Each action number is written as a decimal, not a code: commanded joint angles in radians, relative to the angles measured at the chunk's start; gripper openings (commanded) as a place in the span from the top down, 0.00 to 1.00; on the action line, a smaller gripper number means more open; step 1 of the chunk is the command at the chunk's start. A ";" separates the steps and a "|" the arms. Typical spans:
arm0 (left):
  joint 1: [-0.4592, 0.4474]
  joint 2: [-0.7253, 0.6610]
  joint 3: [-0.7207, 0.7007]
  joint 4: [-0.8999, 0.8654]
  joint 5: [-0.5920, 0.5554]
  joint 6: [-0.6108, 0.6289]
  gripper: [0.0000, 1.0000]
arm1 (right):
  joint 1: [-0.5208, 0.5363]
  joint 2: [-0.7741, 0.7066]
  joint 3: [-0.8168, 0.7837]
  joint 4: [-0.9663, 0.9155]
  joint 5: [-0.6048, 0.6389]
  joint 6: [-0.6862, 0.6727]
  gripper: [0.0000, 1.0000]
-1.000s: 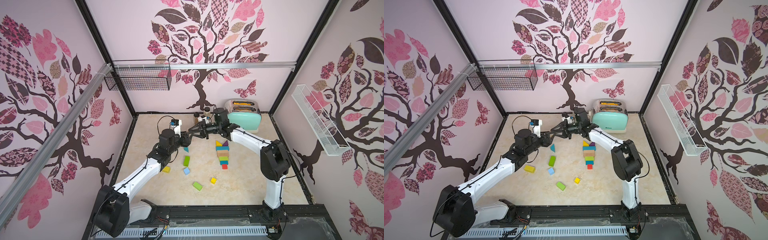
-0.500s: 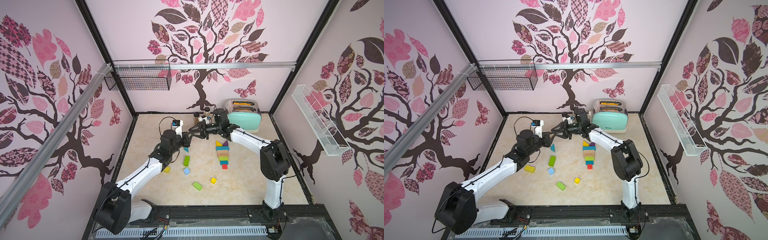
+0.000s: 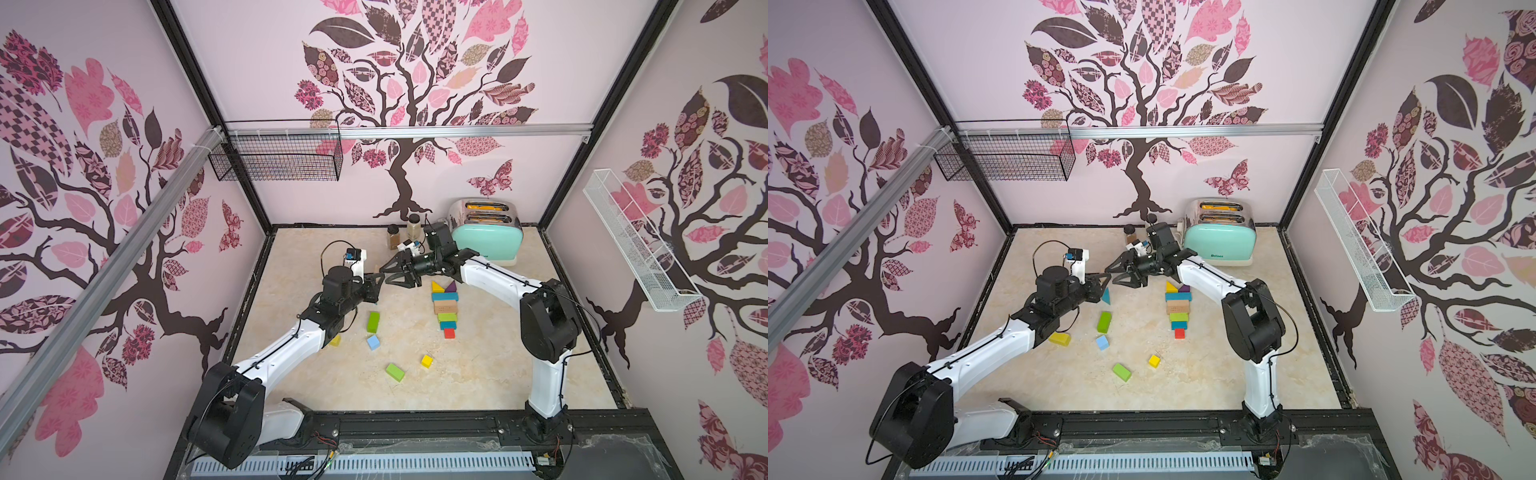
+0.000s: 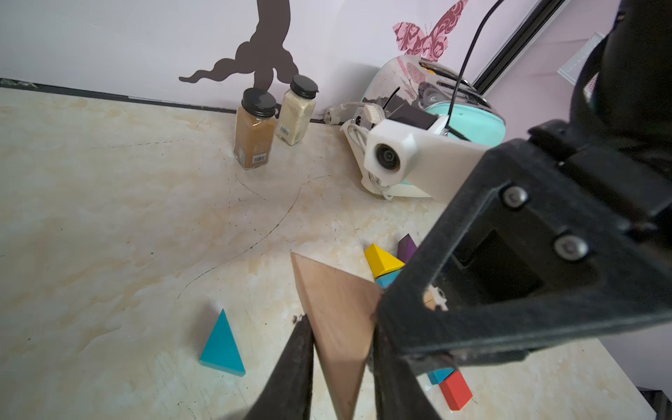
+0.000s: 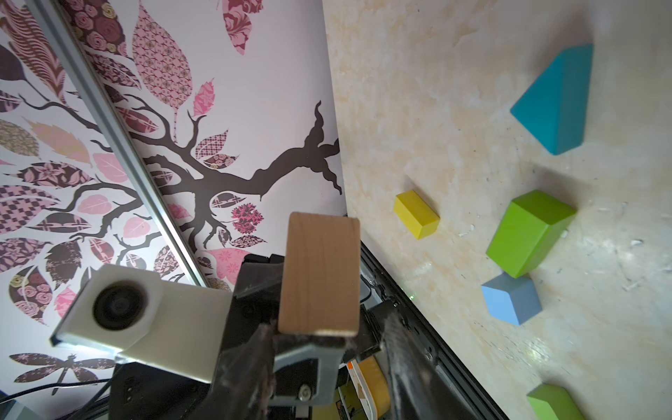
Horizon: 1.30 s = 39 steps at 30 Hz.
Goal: Assemble a carrot with building blocks
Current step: Place the building block at the center of the board.
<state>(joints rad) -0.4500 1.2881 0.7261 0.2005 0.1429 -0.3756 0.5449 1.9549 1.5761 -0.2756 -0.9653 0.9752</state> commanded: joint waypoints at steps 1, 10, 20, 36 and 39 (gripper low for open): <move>0.002 0.007 -0.017 0.029 0.004 0.042 0.79 | -0.013 -0.016 0.105 -0.214 0.046 -0.155 0.47; -0.052 0.056 -0.060 0.076 0.025 0.215 0.77 | -0.012 0.029 0.246 -0.540 0.177 -0.347 0.45; -0.111 0.105 -0.085 0.154 -0.037 0.403 0.79 | -0.012 0.073 0.228 -0.614 0.305 -0.415 0.44; -0.173 0.310 -0.088 0.331 -0.071 0.382 0.79 | -0.014 0.221 0.267 -0.569 0.280 -0.372 0.40; -0.179 0.331 -0.084 0.349 -0.079 0.371 0.79 | -0.014 0.235 0.266 -0.579 0.295 -0.380 0.43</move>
<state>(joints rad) -0.6220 1.6028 0.6392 0.4927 0.0822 0.0025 0.5369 2.1864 1.8004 -0.8452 -0.6788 0.5999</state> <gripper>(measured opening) 0.215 0.577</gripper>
